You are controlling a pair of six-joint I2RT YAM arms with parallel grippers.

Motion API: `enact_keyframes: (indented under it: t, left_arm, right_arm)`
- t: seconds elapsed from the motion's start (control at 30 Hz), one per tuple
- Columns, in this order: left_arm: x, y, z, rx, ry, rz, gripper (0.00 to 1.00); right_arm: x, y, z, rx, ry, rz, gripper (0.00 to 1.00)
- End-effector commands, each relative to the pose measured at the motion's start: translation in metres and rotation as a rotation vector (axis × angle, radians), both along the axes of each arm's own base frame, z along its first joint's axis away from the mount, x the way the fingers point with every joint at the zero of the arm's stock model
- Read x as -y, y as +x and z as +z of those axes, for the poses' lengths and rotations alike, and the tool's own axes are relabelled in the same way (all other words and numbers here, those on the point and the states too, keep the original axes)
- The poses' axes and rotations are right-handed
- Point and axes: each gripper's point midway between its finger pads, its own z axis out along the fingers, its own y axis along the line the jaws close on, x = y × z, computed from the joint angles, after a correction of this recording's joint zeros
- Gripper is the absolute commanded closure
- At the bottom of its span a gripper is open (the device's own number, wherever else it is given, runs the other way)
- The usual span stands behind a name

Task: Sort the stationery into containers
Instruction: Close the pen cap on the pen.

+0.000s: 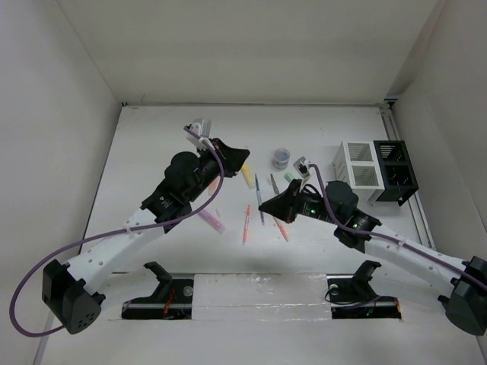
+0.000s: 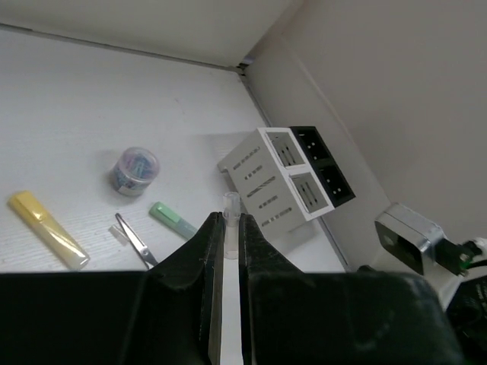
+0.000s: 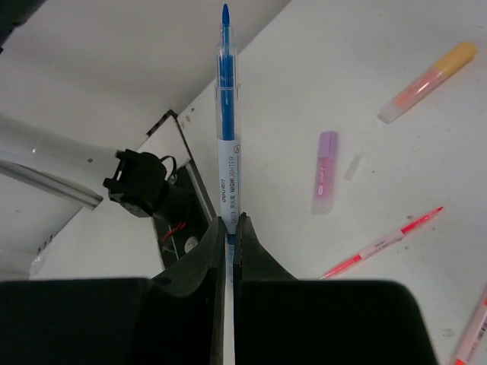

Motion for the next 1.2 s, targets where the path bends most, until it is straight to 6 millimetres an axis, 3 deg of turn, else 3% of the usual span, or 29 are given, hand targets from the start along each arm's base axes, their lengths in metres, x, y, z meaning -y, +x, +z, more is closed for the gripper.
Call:
enact_keyframes:
  t: [0.0,0.33,0.53,0.73,1.17]
  left_arm:
    - [0.002,-0.020,0.052,0.166,-0.121,-0.080,1.00]
    - [0.010,-0.034,0.058,0.217,-0.152,-0.166,1.00]
    - [0.014,-0.038,0.049,0.210,-0.142,-0.202,1.00]
    - [0.007,-0.046,0.059,0.260,-0.165,-0.201,1.00]
    - [0.005,-0.050,0.059,0.292,-0.162,-0.207,1.00]
  right_arm:
    - [-0.012,-0.003,0.048,0.091,0.123,0.049,1.00]
    - [-0.018,-0.008,0.057,0.078,0.161,0.080,1.00]
    - [-0.018,-0.005,0.063,0.091,0.175,0.070,1.00]
    - [-0.017,0.001,0.062,0.077,0.164,0.036,1.00]
    - [-0.021,0.003,0.067,0.079,0.164,0.045,1.00]
